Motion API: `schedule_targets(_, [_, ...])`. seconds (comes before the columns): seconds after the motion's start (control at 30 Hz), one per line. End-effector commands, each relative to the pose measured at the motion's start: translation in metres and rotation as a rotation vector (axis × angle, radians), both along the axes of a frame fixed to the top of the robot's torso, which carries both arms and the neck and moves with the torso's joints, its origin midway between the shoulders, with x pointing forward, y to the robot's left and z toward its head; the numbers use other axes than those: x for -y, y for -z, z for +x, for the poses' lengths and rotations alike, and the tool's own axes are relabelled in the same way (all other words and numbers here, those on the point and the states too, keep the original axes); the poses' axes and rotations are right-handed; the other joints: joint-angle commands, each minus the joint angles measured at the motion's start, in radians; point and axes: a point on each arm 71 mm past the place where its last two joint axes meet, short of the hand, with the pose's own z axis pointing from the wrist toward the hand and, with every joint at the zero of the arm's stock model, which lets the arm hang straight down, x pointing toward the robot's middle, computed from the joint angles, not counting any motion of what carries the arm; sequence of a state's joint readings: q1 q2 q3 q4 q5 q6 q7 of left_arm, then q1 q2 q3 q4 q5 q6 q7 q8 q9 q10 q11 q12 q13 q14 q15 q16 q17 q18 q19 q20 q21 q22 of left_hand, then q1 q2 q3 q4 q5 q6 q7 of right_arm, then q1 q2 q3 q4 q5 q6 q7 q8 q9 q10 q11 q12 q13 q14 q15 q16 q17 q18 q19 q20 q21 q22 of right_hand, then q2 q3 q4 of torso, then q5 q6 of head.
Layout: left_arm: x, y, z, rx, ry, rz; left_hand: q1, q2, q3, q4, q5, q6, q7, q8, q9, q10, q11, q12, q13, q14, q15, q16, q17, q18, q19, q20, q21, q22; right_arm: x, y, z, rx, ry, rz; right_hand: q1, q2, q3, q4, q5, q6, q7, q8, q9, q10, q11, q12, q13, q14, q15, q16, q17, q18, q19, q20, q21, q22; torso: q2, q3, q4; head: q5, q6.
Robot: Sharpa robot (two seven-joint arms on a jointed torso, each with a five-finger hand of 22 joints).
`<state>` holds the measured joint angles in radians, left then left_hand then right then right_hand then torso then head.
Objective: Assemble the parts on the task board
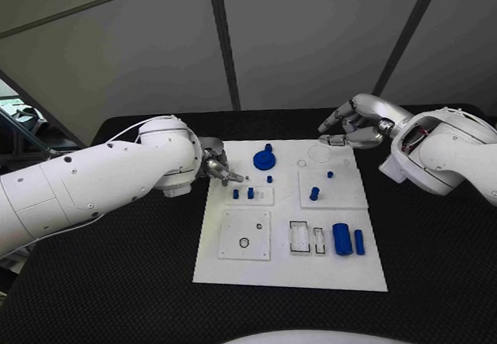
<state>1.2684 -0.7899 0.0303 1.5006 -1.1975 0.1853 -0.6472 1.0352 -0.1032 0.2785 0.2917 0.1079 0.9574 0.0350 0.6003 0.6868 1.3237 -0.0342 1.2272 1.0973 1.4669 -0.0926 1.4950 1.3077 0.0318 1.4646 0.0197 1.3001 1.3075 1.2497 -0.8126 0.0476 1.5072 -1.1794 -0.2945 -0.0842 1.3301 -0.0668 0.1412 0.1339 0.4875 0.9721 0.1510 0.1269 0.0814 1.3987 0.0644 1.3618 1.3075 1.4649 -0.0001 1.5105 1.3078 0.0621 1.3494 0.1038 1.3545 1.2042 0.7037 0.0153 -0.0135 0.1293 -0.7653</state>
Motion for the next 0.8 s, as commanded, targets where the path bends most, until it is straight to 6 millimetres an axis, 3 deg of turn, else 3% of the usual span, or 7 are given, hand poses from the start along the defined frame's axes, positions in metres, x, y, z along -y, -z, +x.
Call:
schedule_targets(0.03, [0.002, -0.013, 0.005, 0.136, -0.02, -0.13, -0.002, 0.008, -0.021, -0.002, 0.005, -0.03, 0.011, -0.02, -0.004, -0.074, 0.012, -0.091, -0.108, 0.073, 0.012, 0.0, 0.142, 0.048, -0.043, 0.009, -0.13, 0.147, 0.001, -0.002, 0.0, 0.013, -0.003, 0.004, -0.003, -0.008, 0.007, 0.001, 0.004, 0.004, 0.001, 0.004, -0.001, -0.006, 0.001, -0.007, 0.033, 0.078, -0.008, -0.006, 0.145, 0.018, -0.005, -0.003, -0.003, -0.001, 0.0, 0.0002, -0.0007, -0.003, 0.002])
schedule_targets(0.1, [0.004, -0.018, 0.007, 0.18, -0.01, -0.19, 0.015, -0.005, -0.049, 0.0, 0.005, -0.066, 0.03, -0.042, -0.016, -0.165, 0.027, -0.199, -0.234, 0.071, 0.026, -0.002, 0.139, 0.075, -0.104, 0.018, -0.29, 0.093, 0.001, -0.002, 0.0, 0.014, -0.001, 0.004, -0.003, -0.008, 0.007, 0.001, 0.004, 0.004, 0.001, 0.004, -0.001, -0.006, 0.001, -0.007, 0.033, 0.078, -0.008, -0.006, 0.145, 0.018, -0.005, -0.003, -0.003, -0.001, 0.0, 0.0011, -0.0014, -0.003, 0.004])
schedule_targets(0.17, [0.008, -0.022, 0.008, 0.226, 0.013, -0.264, 0.101, -0.032, -0.083, -0.01, 0.003, -0.147, 0.07, -0.097, -0.058, -0.311, 0.068, -0.343, -0.377, 0.018, 0.061, -0.089, 0.022, 0.128, -0.26, 0.043, -0.665, -0.05, 0.001, -0.002, 0.0, 0.014, 0.0, 0.004, -0.003, -0.008, 0.007, 0.001, 0.004, 0.004, 0.001, 0.004, -0.001, -0.006, 0.001, -0.007, 0.033, 0.078, -0.008, -0.006, 0.145, 0.018, -0.005, -0.003, -0.003, -0.001, -0.001, 0.0014, -0.0015, -0.005, 0.005])
schedule_targets(0.2, [0.01, -0.024, 0.008, 0.245, 0.025, -0.29, 0.134, -0.045, -0.098, -0.014, 0.0, -0.168, 0.084, -0.115, -0.076, -0.331, 0.079, -0.358, -0.389, -0.117, 0.069, -0.31, -0.256, 0.136, -0.302, 0.057, -0.772, -0.097, 0.001, -0.002, 0.0, 0.014, 0.0, 0.004, -0.003, -0.008, 0.007, 0.001, 0.004, 0.004, 0.001, 0.004, -0.001, -0.006, 0.001, -0.007, 0.033, 0.078, -0.008, -0.006, 0.145, 0.018, -0.005, -0.003, -0.003, -0.001, 0.0, 0.0013, -0.0013, -0.007, 0.008])
schedule_targets(0.3, [0.018, -0.025, 0.008, 0.301, 0.08, -0.369, 0.25, -0.042, -0.133, -0.018, 0.001, -0.202, 0.118, -0.164, -0.144, -0.403, 0.114, -0.426, -0.45, -0.287, 0.101, -0.643, -0.582, 0.144, -0.338, 0.085, -0.877, -0.178, 0.001, -0.002, 0.001, 0.015, 0.001, 0.004, -0.003, -0.008, 0.007, 0.001, 0.004, 0.004, 0.001, 0.004, -0.001, -0.006, 0.001, -0.007, 0.033, 0.078, -0.008, -0.006, 0.145, 0.018, -0.005, -0.003, -0.003, -0.001, 0.001, -0.0002, -0.0009, -0.015, 0.013])
schedule_targets(0.57, [0.048, -0.011, 0.0, 0.451, 0.313, -0.449, 0.47, -0.035, -0.088, -0.078, 0.004, -0.191, 0.13, -0.241, -0.286, -0.486, 0.136, -0.615, -0.65, -0.339, 0.127, -0.79, -0.696, 0.151, -0.37, 0.116, -1.004, -0.295, 0.001, -0.002, 0.0, 0.017, 0.001, 0.006, -0.002, -0.008, 0.008, 0.001, 0.004, 0.004, 0.001, 0.004, -0.001, -0.007, 0.0, -0.008, 0.031, 0.078, -0.008, -0.007, 0.144, 0.018, -0.006, -0.003, -0.004, -0.002, 0.002, 0.0001, -0.0019, -0.032, 0.026])
schedule_targets(0.8, [0.063, 0.006, -0.002, 0.456, 0.435, -0.344, 0.479, -0.051, -0.103, -0.084, 0.004, -0.121, 0.118, -0.313, -0.407, -0.459, 0.129, -0.698, -0.791, -0.194, 0.109, -0.599, -0.627, 0.148, -0.235, 0.096, -0.913, -0.247, 0.0, -0.002, 0.0, 0.017, -0.002, 0.006, -0.002, -0.008, 0.009, 0.001, 0.005, 0.004, 0.001, 0.005, -0.001, -0.007, 0.0, -0.008, 0.032, 0.078, -0.009, -0.006, 0.145, 0.018, -0.006, -0.003, -0.004, -0.003, 0.002, 0.0007, -0.0034, -0.038, 0.033])
